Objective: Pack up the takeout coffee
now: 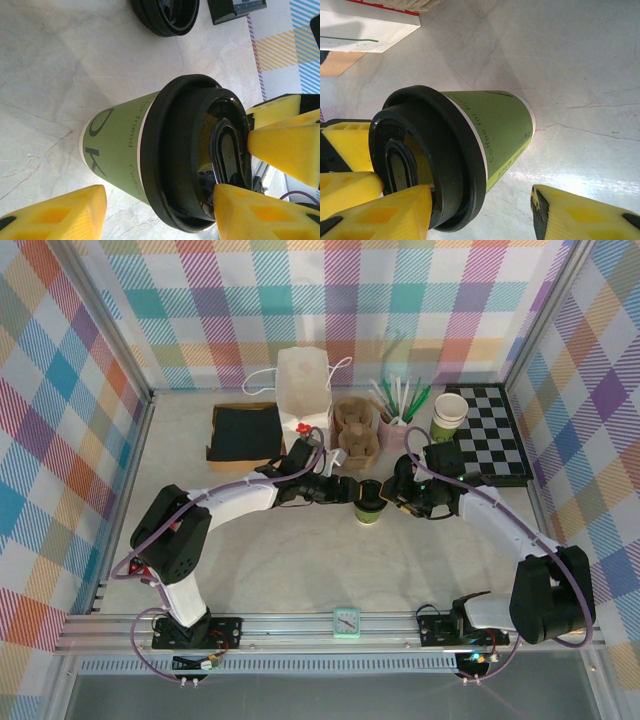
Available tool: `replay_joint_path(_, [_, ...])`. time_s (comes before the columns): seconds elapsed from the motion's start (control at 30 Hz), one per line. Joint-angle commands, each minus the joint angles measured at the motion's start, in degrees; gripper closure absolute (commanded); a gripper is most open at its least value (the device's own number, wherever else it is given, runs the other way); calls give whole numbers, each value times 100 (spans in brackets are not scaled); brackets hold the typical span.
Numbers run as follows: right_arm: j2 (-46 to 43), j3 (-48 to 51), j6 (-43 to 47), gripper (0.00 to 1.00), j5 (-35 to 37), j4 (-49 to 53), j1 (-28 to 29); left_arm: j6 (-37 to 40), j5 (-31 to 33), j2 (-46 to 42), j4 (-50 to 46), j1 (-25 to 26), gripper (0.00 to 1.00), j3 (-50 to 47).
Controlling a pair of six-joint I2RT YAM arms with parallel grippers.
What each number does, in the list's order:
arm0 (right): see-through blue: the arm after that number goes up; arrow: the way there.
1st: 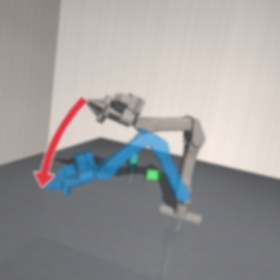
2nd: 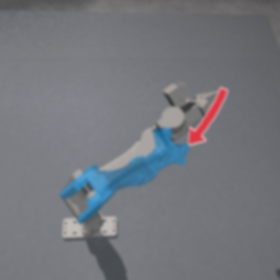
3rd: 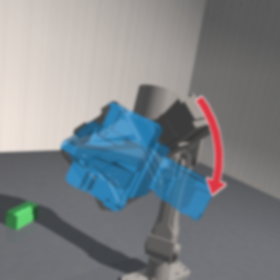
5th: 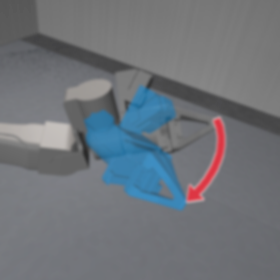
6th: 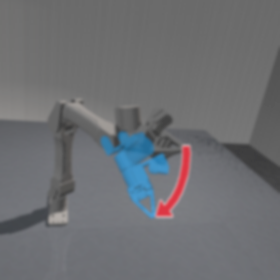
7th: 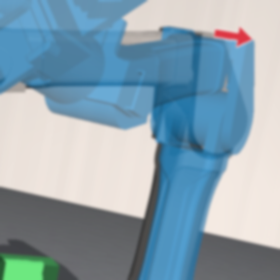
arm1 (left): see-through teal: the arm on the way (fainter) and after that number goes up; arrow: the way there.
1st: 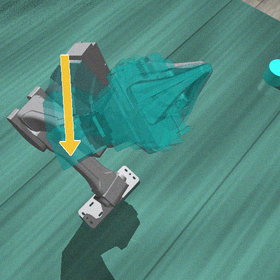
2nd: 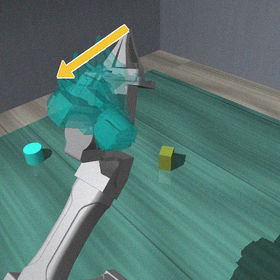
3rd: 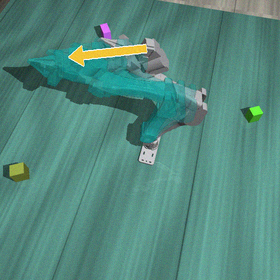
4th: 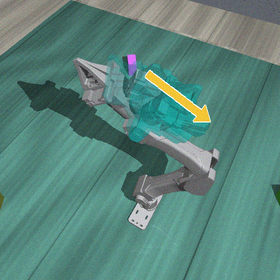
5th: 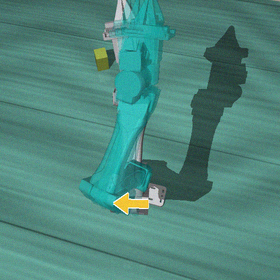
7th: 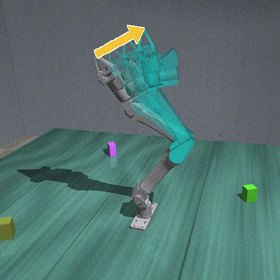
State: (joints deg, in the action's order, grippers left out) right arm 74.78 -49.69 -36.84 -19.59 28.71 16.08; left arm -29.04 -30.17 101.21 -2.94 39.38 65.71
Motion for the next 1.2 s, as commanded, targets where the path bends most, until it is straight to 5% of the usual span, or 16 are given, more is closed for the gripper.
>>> replay_joint_path(0.0, [63, 59, -38, 47, -89, -78, -8, -48, -17, 142, 178, 87, 46, -109])
replay_joint_path(0.33, [15, 86, -101, 58, 241, 2, -12, -172, -94, 354, 334, 218, 62, -37])
replay_joint_path(0.73, [-561, 146, -139, 59, 1069, 478, -299, -340, -88, 740, 520, 489, 62, 381])
replay_joint_path(1.17, [-838, 240, 9, 59, 975, 603, -735, -523, -43, 1315, 601, 824, 62, 1111])
